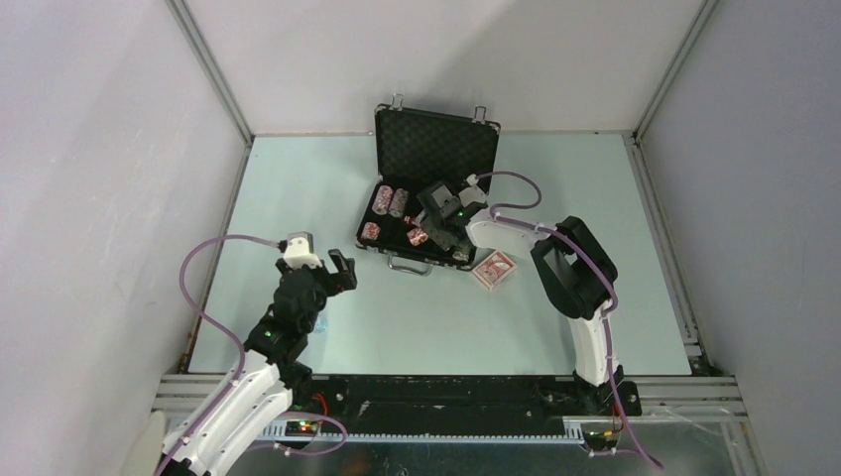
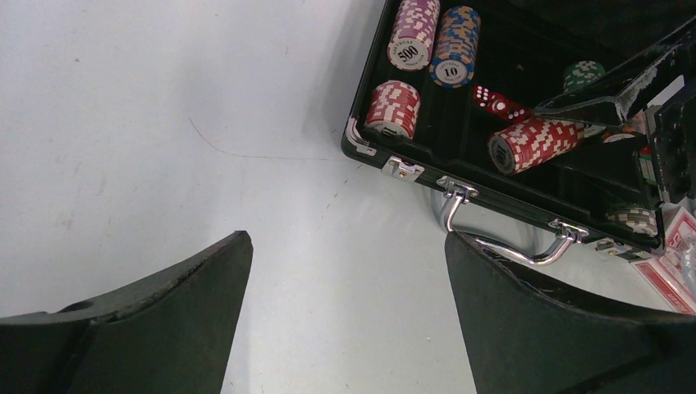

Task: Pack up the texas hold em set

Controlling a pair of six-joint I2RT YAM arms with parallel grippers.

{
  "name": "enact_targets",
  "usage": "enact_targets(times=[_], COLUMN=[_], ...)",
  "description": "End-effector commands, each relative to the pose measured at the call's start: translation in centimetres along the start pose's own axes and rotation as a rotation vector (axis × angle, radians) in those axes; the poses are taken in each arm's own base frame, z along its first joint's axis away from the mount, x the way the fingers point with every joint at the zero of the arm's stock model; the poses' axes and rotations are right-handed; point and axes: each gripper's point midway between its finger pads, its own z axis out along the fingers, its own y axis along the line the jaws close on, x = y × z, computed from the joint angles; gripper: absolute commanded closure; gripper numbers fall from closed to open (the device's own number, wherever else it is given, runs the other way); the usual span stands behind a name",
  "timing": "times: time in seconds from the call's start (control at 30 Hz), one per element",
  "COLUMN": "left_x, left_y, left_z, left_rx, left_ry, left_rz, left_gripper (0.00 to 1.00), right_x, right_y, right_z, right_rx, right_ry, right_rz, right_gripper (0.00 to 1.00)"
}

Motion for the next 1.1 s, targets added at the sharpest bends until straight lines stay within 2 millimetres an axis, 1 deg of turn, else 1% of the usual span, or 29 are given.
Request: enact_targets(times=[0.0,0.17,0.27,0.3,0.43,0.6,0.7,0.77,0.87,1.0,1.07], left_x=[-0.5,-0.6,-0.6,-0.6,-0.5,-0.5,-0.6,-0.6,-0.6,-0.6,-0.5], left_y=[0.1,0.1,0.2,0.1,0.2,0.2,0.2,0.1,0.2,0.2,0.2], left_z=[0.1,0.1,0.1,0.1,0.1,0.1,0.1,0.1,0.1,0.1,0.1], left_rx=[-0.013,-0.014,-0.017,-0.016,-0.016,-0.016,-0.015,-0.015,-0.017,-0.017,-0.021], left_ry=[-0.021,-0.021,-0.02,-0.02,-0.021,-0.02,-0.023,-0.023,-0.023,-0.023,-0.023], left_rz=[-0.002,-0.003,-0.002,-0.003,-0.003,-0.002,-0.003,-0.003,-0.005,-0.005,-0.003], left_gripper=[0.05,0.05,0.05,0.05,0.05,0.05,0.05,0.05,0.05,0.05,0.05], right_x=[-1.1,-1.8,-2.9,-3.1,-4.1,-5.2,-5.5,-5.0,-4.8,-4.3,-4.3], right_y=[-0.4,-0.2,0.3,0.6,1.0,0.3,-0.3,-0.7,-1.5,-1.7,-2.2], right_z=[0.6,0.0,-1.0,-1.5,-2.8,-3.9,-3.9,-3.5,-2.9,-2.6,-2.6], right_rx=[0.02,0.016,-0.006,-0.023,-0.06,-0.059,-0.06,-0.066,-0.069,-0.104,-0.088], right_ry=[-0.046,-0.053,-0.061,-0.063,-0.061,-0.073,-0.049,0.009,0.063,0.132,0.14], right_rz=[0.037,0.02,0.008,-0.003,-0.027,-0.062,-0.09,-0.123,-0.169,-0.229,-0.247], right_gripper=[0.45,0.56,0.62,0.65,0.68,0.69,0.69,0.7,0.78,0.77,0.76])
